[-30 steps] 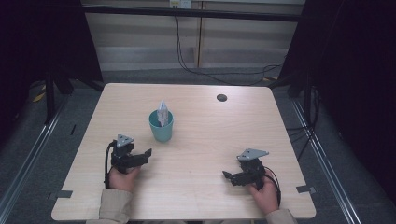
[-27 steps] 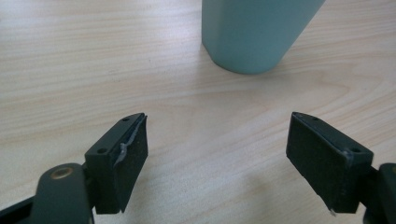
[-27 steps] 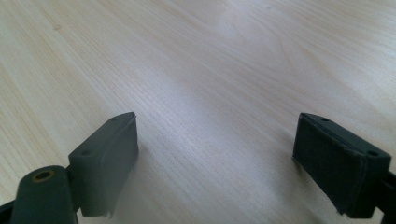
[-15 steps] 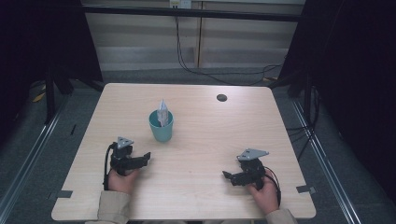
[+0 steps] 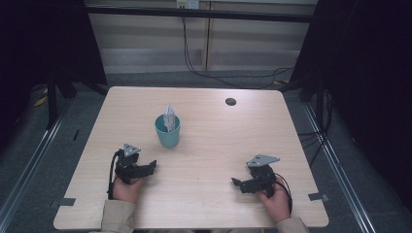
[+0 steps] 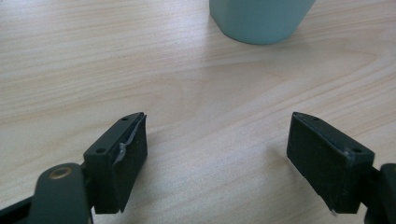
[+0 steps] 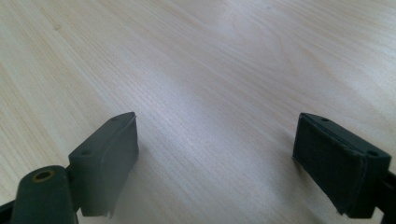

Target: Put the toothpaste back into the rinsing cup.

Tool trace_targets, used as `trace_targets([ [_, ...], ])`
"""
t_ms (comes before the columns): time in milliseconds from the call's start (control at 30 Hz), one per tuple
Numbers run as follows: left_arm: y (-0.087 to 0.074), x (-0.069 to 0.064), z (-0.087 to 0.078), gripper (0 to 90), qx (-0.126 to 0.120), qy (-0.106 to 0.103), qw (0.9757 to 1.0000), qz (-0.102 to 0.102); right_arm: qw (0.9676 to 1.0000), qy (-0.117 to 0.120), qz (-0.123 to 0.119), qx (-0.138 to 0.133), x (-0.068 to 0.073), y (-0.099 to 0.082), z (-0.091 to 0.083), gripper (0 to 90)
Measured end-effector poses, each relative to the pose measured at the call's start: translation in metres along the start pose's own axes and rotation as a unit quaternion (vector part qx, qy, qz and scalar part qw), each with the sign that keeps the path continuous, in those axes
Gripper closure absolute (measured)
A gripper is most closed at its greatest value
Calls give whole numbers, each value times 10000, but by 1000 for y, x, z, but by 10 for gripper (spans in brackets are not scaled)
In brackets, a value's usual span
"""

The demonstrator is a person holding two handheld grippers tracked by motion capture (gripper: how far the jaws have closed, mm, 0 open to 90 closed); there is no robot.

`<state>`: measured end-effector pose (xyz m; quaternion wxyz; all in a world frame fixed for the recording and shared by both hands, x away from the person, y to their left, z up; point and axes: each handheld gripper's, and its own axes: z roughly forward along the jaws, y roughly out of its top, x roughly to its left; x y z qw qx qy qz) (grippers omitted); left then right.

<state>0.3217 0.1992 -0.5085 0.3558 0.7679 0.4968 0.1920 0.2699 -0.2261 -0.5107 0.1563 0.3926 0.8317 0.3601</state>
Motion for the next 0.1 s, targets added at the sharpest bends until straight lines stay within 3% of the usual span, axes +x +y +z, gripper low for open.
trace_targets([
  [100,0,-1,0,200,27,20,10000,59,10000,9,11,4,0,0,0,135],
])
